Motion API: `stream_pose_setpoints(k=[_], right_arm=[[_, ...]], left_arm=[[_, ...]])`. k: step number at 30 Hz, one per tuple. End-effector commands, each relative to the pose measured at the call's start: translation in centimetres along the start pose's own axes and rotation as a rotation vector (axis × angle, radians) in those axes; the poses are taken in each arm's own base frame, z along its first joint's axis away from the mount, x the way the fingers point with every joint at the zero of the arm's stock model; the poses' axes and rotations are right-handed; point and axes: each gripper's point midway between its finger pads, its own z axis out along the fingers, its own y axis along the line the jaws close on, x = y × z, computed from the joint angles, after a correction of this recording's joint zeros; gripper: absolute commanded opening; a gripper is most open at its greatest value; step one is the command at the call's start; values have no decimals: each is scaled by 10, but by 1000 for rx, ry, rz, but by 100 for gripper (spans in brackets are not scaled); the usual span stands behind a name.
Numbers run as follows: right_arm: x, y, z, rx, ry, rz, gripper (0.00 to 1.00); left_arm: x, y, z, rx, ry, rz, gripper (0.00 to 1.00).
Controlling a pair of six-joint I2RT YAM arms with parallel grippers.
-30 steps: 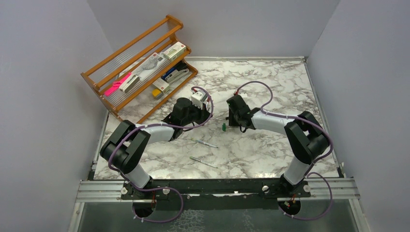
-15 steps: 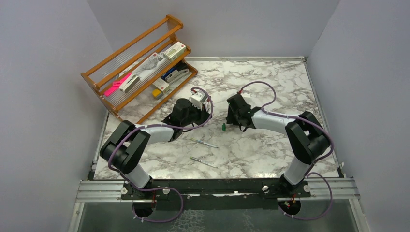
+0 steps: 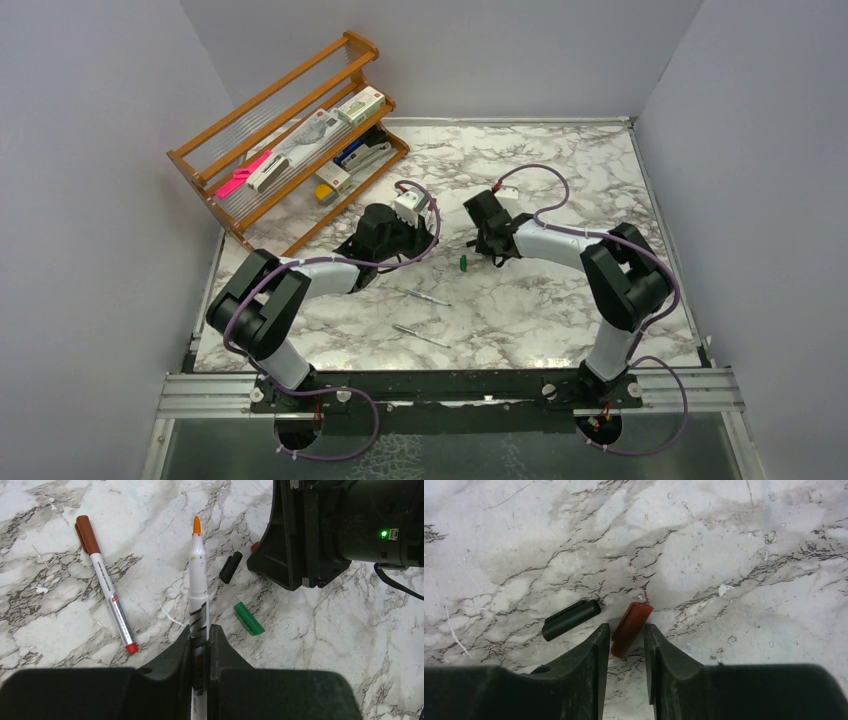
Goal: Insert the pens into the pen caps
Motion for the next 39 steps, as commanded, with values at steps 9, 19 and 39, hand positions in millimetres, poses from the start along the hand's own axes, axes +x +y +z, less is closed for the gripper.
stream_pose_setpoints(k=[9,19,39], right_arm=[[2,-11,-1,43,-6,-11,6],[-5,-10,1,37,-17,-29,30],[-11,-2,-8,-84,-40,-35,2]], left_arm=[[-11,-7,-3,35,-31,4,0],[-9,-9,-1,52,-23,-3,0],[-12,-16,1,87,-29,-29,0]])
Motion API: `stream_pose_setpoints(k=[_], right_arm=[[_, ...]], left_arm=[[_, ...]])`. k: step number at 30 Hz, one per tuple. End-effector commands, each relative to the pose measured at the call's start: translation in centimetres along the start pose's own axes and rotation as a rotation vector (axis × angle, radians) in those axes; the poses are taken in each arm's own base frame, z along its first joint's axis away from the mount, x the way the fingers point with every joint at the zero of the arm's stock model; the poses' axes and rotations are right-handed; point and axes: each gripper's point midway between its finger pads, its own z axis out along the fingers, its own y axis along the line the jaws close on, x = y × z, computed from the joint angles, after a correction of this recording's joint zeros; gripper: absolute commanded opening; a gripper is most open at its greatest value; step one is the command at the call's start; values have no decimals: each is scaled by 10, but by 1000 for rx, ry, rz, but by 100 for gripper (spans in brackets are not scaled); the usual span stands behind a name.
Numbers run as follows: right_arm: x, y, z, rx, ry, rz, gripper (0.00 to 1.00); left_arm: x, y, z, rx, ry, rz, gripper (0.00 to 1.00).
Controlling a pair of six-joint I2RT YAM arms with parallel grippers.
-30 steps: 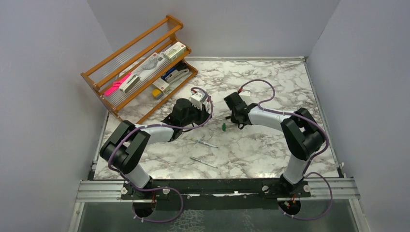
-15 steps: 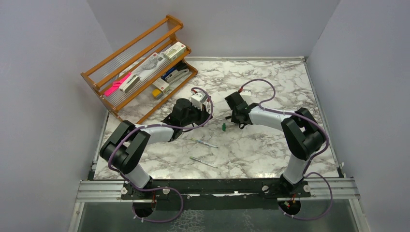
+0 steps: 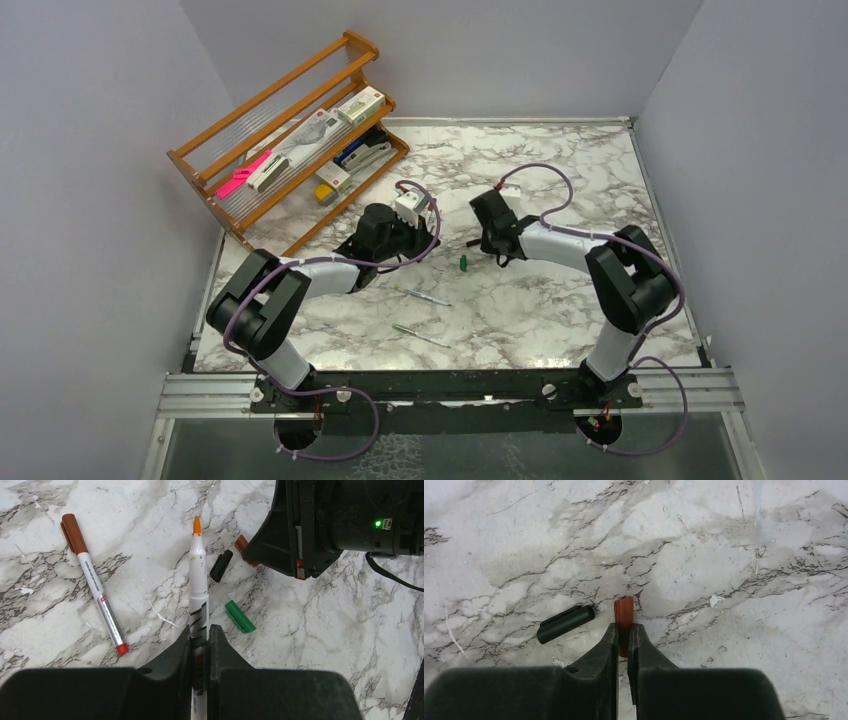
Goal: Insert the pens into the pen caps
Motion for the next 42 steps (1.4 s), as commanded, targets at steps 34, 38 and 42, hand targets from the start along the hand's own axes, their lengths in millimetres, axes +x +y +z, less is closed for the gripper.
stream_pose_setpoints(k=[34,38,42], right_arm=[[-143,49,-247,-955,-751,180,2],[-144,48,-251,-960,-757,175,2],[-143,48,-254,-971,-759,175,2]], left_arm=[[-92,-171,-32,763,-371,-274,0],[-93,-171,-32,768,-381,-282,0],[-92,-171,-29,771,-374,-281,0]])
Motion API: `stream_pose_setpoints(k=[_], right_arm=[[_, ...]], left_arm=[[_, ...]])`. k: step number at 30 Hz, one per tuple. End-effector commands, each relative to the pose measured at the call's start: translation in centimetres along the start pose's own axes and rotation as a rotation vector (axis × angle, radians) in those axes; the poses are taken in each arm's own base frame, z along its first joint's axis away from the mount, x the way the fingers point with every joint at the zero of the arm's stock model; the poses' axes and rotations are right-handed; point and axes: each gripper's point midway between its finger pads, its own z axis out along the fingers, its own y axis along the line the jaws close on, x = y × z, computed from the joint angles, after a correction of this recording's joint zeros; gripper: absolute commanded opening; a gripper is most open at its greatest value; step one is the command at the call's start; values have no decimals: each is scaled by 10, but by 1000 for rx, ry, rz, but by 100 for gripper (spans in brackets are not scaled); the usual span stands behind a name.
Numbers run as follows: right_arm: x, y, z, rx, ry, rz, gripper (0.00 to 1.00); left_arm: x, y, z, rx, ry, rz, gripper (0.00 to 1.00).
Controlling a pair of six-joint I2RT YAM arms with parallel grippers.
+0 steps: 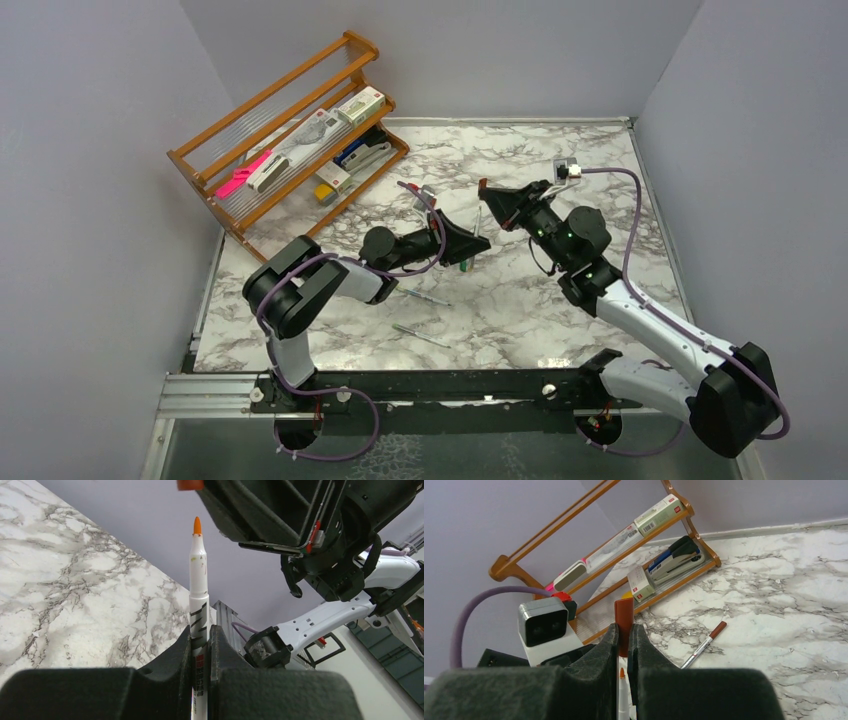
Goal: Insert the pens into the pen caps
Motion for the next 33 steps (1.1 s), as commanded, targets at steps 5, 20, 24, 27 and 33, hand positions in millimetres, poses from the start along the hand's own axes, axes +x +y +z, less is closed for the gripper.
stream_pose_setpoints(k=[5,20,24,27,33], right_arm=[[-16,17,-5,-74,-45,-11,2],[0,13,-7,-78,-6,3,2],[2,12,-10,-79,-3,5,2],[5,9,-11,-69,6,4,2],[8,9,-15,-71,10,12,2]], left_arm=[[-8,-14,5,81,-28,39,0],[-13,-20,6,89,-38,50,0],[-14,-20,6,84,-41,53,0],[-14,-20,6,85,-40,57,0],[-14,-19,5,80,-42,57,0]])
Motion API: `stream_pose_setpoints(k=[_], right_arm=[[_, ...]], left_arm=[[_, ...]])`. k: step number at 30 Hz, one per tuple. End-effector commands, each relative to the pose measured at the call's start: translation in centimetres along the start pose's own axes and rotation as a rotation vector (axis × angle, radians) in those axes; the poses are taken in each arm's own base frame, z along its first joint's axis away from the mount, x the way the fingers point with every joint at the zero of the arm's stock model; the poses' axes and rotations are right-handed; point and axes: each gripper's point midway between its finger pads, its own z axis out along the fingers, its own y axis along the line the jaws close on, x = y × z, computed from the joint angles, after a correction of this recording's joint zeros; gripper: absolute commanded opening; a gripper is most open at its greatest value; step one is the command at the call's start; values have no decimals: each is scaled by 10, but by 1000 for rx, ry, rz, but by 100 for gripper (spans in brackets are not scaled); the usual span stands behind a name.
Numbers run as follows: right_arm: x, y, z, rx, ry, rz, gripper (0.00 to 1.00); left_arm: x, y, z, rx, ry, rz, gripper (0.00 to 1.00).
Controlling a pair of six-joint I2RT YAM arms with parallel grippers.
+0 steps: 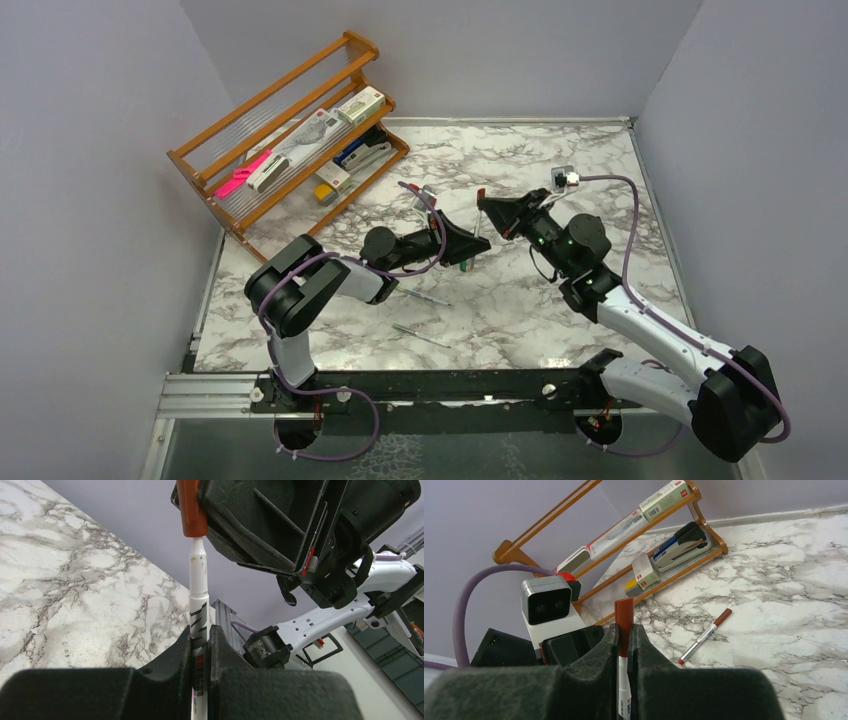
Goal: Insert the pens into the pen caps
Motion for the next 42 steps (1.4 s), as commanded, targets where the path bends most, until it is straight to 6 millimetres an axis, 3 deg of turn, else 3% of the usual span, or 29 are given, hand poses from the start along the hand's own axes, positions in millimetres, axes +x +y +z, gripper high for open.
stream_pose_setpoints(k=[1,16,26,35,37,40,42], right_arm=[[-7,9,-6,-38,-20,4,2],[-1,10,-10,-52,-4,13,2],[15,4,-14,-49,35,15,2],[18,6,-19,-66,56,-37,2],[13,9,-19,-70,61,-59,13],[-3,16,-19,-79,39,-107,40],[-17,21,-20,-74,17,-140,49]], left_arm=[[-17,-21,5,79,-50,72,0],[-19,-19,8,77,-57,69,0],[-40,-32,22,116,-79,117,0],[-67,-46,38,160,-99,172,0],[-67,-50,41,183,-70,221,0],[-60,-50,45,213,-3,301,0],[-58,-48,45,225,26,341,0]])
